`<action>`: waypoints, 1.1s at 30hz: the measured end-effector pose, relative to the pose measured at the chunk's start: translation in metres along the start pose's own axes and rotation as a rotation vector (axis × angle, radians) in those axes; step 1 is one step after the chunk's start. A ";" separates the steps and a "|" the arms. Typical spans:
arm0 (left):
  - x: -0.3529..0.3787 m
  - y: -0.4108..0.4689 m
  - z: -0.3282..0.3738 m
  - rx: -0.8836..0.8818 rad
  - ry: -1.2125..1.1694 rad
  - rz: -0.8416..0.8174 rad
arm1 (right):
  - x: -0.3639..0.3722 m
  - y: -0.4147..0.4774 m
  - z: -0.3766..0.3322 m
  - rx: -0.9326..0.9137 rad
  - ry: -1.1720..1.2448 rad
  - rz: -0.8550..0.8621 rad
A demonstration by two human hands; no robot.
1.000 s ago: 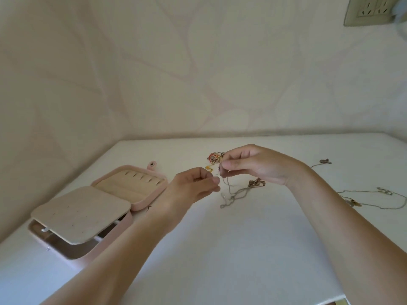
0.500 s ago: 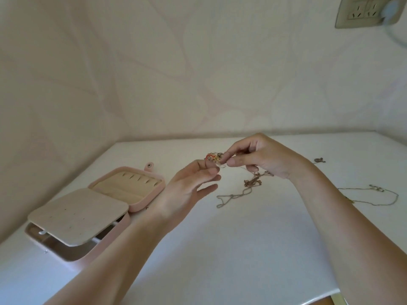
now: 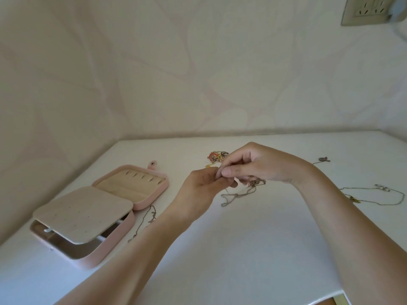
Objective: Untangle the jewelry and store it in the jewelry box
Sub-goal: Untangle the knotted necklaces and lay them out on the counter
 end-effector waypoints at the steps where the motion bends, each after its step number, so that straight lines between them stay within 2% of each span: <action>1: 0.002 0.000 0.001 -0.012 -0.102 -0.029 | -0.006 -0.001 -0.002 -0.017 0.029 0.043; 3: 0.001 -0.001 0.004 -0.052 -0.358 -0.050 | -0.027 -0.006 -0.003 -0.044 0.068 0.230; 6: -0.011 0.000 0.006 -0.107 -0.596 -0.002 | -0.074 -0.019 0.011 -0.036 0.113 0.657; 8: -0.020 0.000 0.004 -0.136 -0.695 0.018 | -0.100 -0.030 0.031 0.003 0.317 0.858; 10: -0.026 0.000 0.002 -0.160 -0.773 0.000 | -0.114 -0.036 0.052 0.057 0.621 0.930; 12: -0.026 0.001 -0.002 -0.179 -0.822 -0.043 | -0.116 -0.037 0.067 0.107 0.852 0.920; 14: -0.023 0.002 -0.007 -0.215 -0.824 -0.074 | -0.115 -0.037 0.076 0.151 0.911 0.893; 20: -0.006 0.005 -0.015 -0.281 -0.870 -0.128 | -0.126 -0.051 0.081 0.219 0.778 0.917; 25: -0.003 0.007 -0.034 -0.324 -0.899 -0.019 | -0.124 -0.054 0.084 0.364 0.579 0.826; 28: -0.001 0.010 -0.048 -0.350 -0.820 0.054 | -0.114 -0.052 0.078 0.389 0.565 0.671; 31: 0.000 0.015 -0.055 -0.338 -0.737 0.106 | -0.108 -0.052 0.071 0.338 0.610 0.592; 33: 0.000 0.017 -0.056 -0.301 -0.512 0.146 | -0.105 -0.049 0.071 0.315 0.666 0.574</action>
Point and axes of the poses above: each hand's wrist, its own y-axis towards the middle knuckle, its own x-axis out of the palm, z = x × y, the point moved 7 cm from there along y, towards the middle knuckle, and after that the axes turned 8 degrees about y, right-handed, at the moved point
